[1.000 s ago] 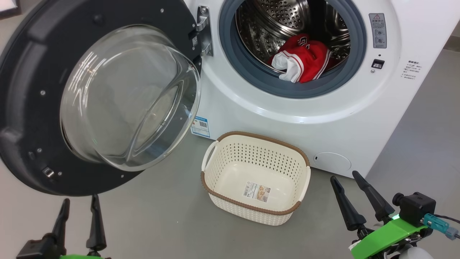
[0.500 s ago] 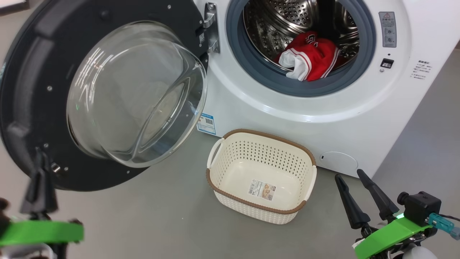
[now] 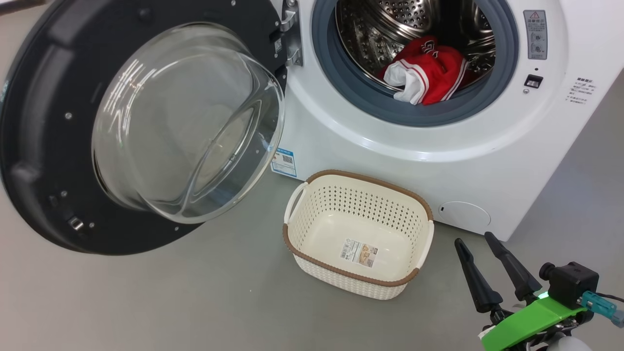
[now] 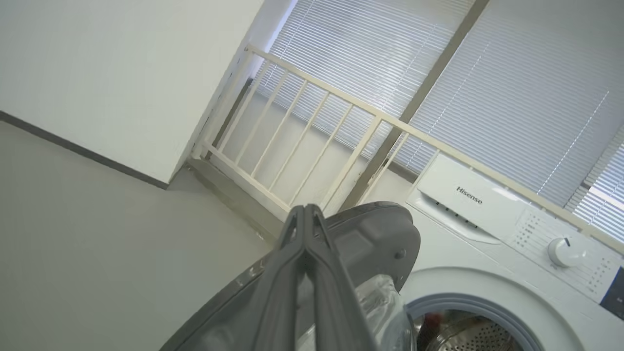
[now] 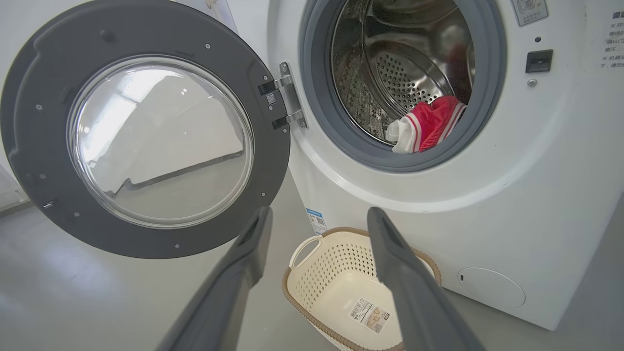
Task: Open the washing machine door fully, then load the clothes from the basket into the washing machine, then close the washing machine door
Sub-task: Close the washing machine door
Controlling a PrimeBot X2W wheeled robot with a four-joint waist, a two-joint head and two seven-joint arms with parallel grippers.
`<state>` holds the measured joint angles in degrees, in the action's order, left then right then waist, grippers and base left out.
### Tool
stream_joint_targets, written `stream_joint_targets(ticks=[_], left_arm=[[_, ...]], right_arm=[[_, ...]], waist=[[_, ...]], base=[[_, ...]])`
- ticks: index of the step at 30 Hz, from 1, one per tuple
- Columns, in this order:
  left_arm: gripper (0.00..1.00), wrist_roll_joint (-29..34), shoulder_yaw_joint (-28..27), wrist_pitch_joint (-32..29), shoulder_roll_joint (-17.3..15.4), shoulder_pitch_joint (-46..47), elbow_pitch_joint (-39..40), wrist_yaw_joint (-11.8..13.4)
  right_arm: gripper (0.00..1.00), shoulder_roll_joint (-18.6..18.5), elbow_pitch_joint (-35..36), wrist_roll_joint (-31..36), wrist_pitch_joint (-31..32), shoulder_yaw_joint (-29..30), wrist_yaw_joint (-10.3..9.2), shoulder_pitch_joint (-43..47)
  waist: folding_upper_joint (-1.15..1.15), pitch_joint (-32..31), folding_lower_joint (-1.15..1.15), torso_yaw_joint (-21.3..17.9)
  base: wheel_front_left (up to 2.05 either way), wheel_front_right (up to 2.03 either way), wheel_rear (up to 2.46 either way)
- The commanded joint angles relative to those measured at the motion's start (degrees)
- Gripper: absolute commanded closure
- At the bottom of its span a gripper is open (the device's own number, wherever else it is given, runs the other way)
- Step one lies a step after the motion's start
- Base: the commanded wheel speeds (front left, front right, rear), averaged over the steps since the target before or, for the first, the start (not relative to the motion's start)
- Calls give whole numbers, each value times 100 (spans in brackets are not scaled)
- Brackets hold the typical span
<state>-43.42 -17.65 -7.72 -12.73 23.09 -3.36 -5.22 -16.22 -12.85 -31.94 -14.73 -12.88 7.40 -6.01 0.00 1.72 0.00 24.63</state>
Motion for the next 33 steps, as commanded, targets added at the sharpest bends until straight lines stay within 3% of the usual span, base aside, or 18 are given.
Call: stream_joint_targets(ticks=[1,5,14,21,33], left_arm=[[100,-442,-411,-208,-238,382,-95,105],[100,-1361,-960,-728,-371,830,-805,340],[100,-2239,-1514,-1118,-671,1612,-2193,480],[100,-2397,-1768,-1042,-917,1819,-3083,495],[100,-2550,-1957,-987,-1218,1990,-4249,251]], right_arm=[[0,-69,150,0,-27,-106,9,-44],[0,-74,165,2,-27,-121,9,-56],[0,-184,180,-19,-27,-179,9,-188],[0,-278,166,-39,-27,-227,9,-316],[0,-356,193,-53,-27,-220,9,-402]], waist=[[0,19,0,-26],[0,68,0,-77],[0,248,0,-188],[0,427,0,-361],[0,612,0,-609]], base=[[0,0,0],[0,0,0],[0,0,0],[0,0,0],[0,0,0]])
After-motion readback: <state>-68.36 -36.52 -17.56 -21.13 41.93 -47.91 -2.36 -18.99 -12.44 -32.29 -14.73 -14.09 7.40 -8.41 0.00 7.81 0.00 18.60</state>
